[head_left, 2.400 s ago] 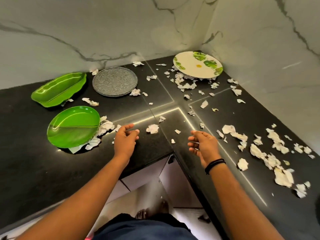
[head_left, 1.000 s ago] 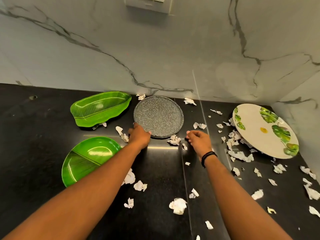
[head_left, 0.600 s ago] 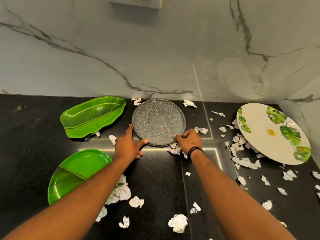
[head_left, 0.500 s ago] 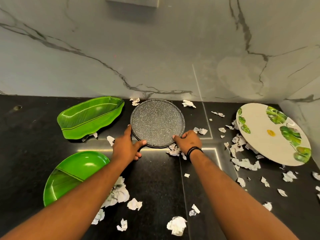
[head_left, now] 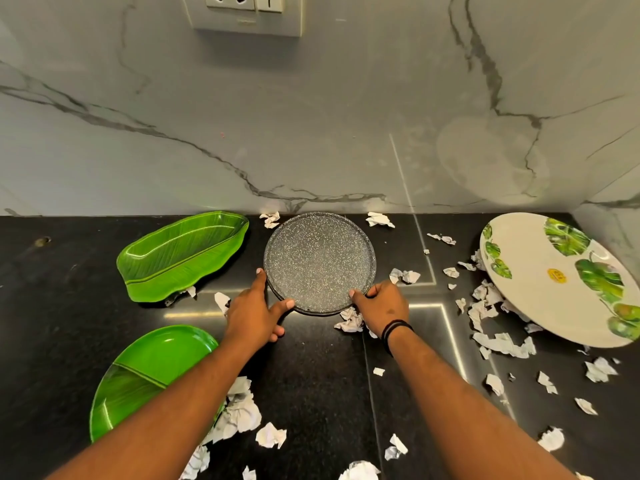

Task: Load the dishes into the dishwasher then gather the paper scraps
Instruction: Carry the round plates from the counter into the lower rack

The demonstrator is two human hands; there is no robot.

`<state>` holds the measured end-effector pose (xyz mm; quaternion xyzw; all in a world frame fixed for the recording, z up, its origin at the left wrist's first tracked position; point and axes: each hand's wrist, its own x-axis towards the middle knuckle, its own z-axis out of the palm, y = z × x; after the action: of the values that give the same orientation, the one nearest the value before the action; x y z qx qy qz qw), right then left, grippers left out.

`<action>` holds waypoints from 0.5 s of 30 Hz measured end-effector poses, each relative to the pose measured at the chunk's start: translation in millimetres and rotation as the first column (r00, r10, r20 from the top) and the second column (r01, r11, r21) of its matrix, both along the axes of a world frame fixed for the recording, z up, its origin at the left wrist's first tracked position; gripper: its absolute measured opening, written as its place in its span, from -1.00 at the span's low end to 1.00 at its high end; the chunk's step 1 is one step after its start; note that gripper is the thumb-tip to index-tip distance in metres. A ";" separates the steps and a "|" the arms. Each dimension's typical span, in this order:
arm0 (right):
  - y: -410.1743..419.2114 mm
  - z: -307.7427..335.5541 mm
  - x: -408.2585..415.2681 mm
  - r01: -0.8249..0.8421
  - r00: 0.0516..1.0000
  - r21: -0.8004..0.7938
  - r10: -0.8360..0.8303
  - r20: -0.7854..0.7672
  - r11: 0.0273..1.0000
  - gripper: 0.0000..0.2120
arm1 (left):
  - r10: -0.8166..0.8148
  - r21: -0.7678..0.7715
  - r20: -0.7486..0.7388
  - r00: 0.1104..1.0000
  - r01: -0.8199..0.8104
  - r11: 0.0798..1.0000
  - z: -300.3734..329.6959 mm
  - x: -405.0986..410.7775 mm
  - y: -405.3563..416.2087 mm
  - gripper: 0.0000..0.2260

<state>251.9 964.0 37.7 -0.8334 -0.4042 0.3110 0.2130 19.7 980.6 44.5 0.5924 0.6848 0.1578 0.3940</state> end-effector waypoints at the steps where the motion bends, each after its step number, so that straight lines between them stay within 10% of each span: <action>1: 0.1 -1.2 0.1 0.001 1.000 0.007 -0.001 0.000 1.000 -0.59 | -0.001 -0.006 -0.001 1.000 0.001 1.000 0.1 -0.1 0.6 -0.23; 15: 1.5 0.5 3.0 0.056 0.991 -0.020 -0.058 -0.122 0.998 -0.65 | 0.016 -0.050 0.050 0.999 -0.013 0.999 -1.3 0.4 3.4 -0.21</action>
<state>254.9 965.4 38.2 -0.8258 -0.3636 0.3587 0.2393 20.0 984.0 43.2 0.5732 0.6826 0.1587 0.4246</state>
